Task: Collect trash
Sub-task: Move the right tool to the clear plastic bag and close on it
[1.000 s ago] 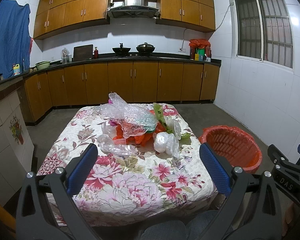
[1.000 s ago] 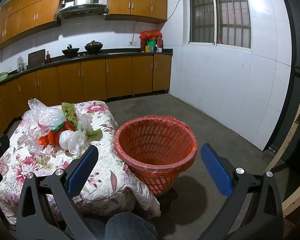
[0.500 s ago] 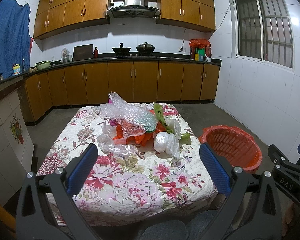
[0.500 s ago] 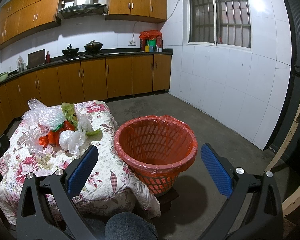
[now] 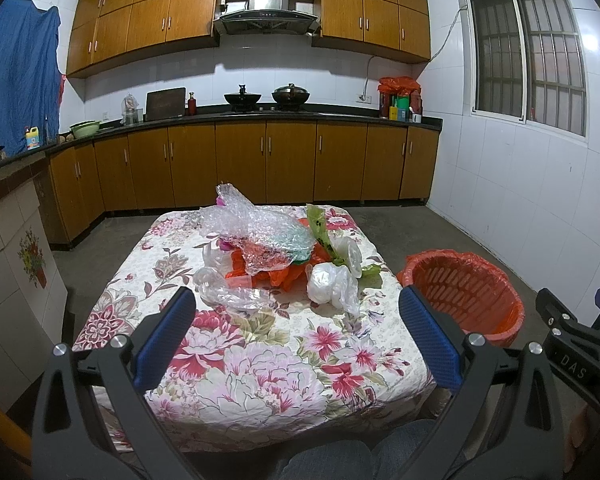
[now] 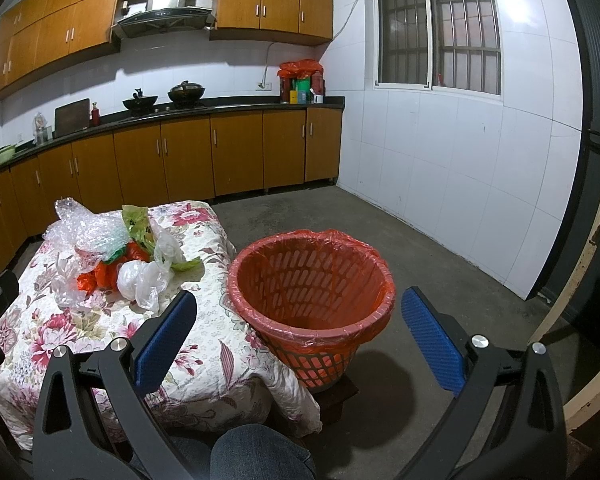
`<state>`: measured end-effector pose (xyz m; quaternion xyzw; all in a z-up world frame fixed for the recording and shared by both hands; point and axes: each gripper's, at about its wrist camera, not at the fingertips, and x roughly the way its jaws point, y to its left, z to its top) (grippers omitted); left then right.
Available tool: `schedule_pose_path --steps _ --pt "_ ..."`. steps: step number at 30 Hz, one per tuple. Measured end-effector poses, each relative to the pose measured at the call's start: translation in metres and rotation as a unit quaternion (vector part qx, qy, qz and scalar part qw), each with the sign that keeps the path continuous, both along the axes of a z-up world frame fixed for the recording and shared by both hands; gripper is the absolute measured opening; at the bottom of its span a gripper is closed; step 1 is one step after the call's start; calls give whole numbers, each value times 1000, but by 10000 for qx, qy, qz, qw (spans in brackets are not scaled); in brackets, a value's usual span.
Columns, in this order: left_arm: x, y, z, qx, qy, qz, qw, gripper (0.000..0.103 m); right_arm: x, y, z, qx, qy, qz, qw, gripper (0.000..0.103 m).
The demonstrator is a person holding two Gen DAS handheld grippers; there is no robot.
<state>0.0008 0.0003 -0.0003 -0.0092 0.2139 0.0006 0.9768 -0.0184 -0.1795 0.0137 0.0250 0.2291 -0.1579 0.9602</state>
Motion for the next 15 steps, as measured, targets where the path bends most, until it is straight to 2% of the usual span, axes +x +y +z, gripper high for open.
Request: schedule_pose_path --steps 8,12,15 --pt "2 0 -10 -14 88 88 9999 99 4 2 -5 -58 -18 28 10000 101" --pt "11 12 -21 59 172 362 9992 99 11 6 -6 -100 -19 133 9999 101" --pt "17 27 -27 65 269 575 9980 99 30 15 -12 -13 201 408 9990 101"
